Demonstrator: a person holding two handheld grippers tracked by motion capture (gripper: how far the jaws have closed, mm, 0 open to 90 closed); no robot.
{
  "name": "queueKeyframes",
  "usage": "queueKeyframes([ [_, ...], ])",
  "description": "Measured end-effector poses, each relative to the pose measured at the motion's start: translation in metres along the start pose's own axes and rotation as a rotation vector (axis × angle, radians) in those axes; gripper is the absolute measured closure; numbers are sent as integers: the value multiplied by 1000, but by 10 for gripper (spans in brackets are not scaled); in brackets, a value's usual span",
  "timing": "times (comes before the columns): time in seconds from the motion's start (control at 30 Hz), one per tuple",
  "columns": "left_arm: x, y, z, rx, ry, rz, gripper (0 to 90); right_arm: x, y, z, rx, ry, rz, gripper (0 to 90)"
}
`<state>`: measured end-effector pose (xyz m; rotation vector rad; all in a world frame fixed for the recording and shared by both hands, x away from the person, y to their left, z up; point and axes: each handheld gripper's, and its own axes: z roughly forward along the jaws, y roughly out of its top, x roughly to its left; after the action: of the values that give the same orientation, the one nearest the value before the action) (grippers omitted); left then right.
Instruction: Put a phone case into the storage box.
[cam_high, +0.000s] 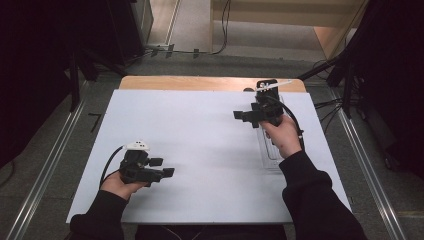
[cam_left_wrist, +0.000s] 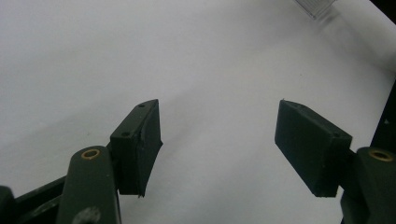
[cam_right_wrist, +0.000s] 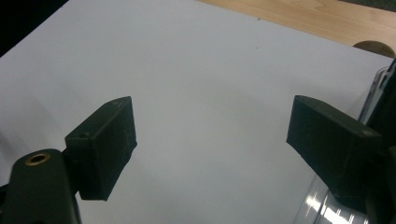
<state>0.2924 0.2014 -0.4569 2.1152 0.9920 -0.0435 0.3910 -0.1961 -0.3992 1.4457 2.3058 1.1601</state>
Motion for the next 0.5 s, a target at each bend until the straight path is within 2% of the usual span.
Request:
queueKeyframes([
  [0.13, 0, 1, 1, 1, -7, 4, 316, 9, -8, -1, 18, 18, -31, 149],
  [0.23, 0, 2, 1, 3, -10, 10, 316, 13, -14, -3, 35, 58, -15, 207],
  [0.5, 0, 2, 0, 1, -9, 6, 316, 25, -34, -7, 53, 92, -29, 206],
])
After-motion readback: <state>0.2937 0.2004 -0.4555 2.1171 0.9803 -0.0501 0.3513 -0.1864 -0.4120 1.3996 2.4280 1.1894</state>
